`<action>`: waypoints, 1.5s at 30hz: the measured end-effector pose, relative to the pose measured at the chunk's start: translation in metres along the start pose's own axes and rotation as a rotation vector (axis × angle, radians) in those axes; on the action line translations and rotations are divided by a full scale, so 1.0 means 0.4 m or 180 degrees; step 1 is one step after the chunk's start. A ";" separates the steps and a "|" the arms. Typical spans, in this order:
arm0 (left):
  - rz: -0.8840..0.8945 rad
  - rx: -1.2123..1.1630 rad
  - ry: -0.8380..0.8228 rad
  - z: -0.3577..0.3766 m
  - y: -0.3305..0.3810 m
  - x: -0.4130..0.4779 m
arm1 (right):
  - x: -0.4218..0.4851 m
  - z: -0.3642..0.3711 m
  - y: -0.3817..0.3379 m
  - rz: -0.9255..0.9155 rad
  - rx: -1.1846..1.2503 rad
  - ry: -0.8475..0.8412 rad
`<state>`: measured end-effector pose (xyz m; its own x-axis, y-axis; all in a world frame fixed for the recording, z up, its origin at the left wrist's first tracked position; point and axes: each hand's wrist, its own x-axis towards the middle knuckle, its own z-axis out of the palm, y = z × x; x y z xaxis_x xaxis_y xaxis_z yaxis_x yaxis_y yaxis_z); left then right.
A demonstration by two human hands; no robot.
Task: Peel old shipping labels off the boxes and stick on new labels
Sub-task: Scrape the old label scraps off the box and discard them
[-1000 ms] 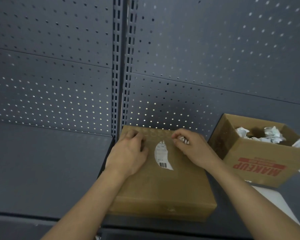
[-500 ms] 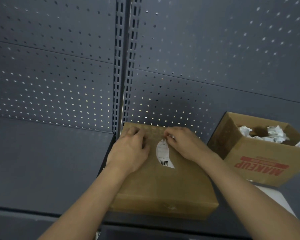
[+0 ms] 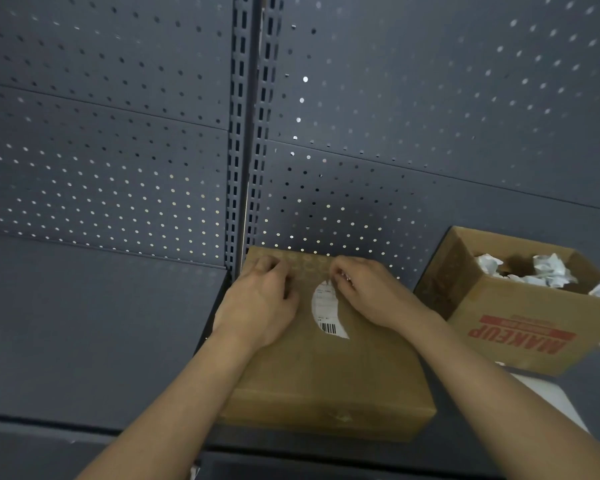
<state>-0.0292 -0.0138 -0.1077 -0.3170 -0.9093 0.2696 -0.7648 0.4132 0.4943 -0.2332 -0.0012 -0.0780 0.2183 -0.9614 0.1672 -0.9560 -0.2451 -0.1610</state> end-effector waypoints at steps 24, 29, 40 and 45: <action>-0.0049 0.0000 -0.0017 -0.004 0.005 -0.003 | 0.005 -0.011 0.002 0.0239 0.0240 -0.0198; -0.0095 0.0004 -0.0050 -0.003 0.005 -0.003 | 0.018 -0.001 0.006 0.0125 -0.0034 -0.0330; -0.0066 -0.0004 -0.0042 -0.002 0.004 -0.003 | 0.019 0.021 -0.010 -0.0033 -0.0721 -0.0131; -0.0044 -0.0001 -0.0025 -0.005 0.006 -0.003 | 0.006 0.008 -0.004 0.0065 -0.0255 -0.0122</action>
<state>-0.0294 -0.0115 -0.1051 -0.3108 -0.9152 0.2565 -0.7690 0.4007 0.4981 -0.2305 -0.0037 -0.0802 0.2045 -0.9706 0.1270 -0.9726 -0.2161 -0.0853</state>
